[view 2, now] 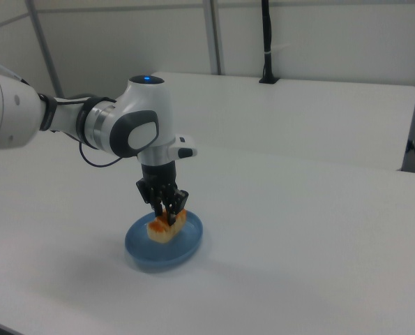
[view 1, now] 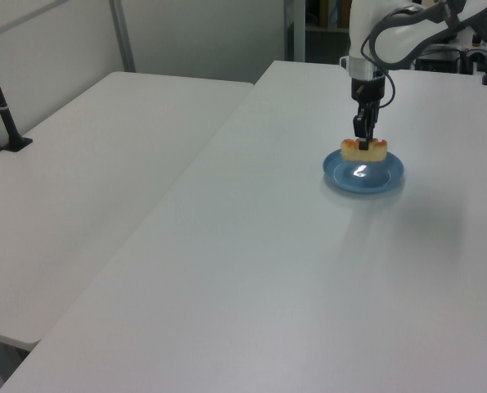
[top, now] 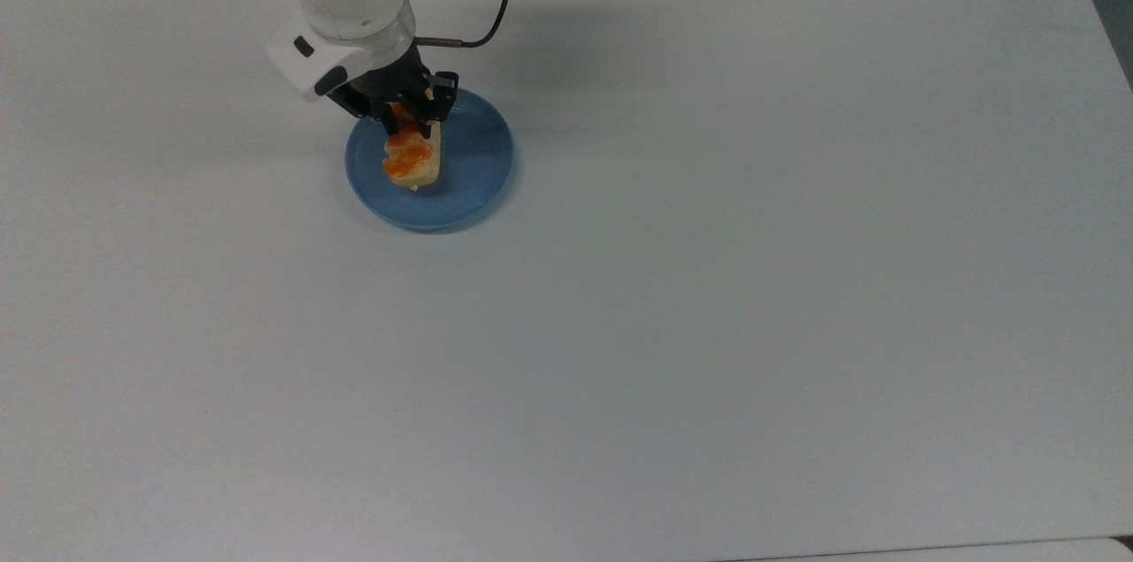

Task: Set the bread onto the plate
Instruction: 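Lower the bread roll onto the plate and open the gripper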

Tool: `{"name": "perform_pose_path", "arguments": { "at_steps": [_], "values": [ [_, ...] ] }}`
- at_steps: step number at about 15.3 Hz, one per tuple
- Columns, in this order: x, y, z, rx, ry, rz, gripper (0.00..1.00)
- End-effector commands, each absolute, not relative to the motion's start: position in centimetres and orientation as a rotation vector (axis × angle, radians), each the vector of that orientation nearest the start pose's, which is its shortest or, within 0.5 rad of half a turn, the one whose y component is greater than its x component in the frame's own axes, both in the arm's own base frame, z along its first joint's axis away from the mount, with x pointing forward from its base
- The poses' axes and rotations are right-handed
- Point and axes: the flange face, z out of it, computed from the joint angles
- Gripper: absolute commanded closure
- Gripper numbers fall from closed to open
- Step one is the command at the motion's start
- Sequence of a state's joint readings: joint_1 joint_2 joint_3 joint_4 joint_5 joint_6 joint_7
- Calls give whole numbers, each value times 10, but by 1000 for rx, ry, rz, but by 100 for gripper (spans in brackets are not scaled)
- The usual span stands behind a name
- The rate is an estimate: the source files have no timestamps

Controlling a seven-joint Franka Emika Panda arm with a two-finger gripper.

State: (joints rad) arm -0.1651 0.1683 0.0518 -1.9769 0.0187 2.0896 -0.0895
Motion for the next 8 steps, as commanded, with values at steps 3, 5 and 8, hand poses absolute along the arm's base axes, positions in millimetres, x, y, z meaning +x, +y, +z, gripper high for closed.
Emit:
{"name": "perform_pose_path", "arguments": {
  "at_steps": [3,5,8],
  "values": [
    [582,-57,356,-3125,105,83,5],
    [583,-59,357,-3125,113,80,0],
    [583,-63,362,-3126,125,68,0]
  ]
}}
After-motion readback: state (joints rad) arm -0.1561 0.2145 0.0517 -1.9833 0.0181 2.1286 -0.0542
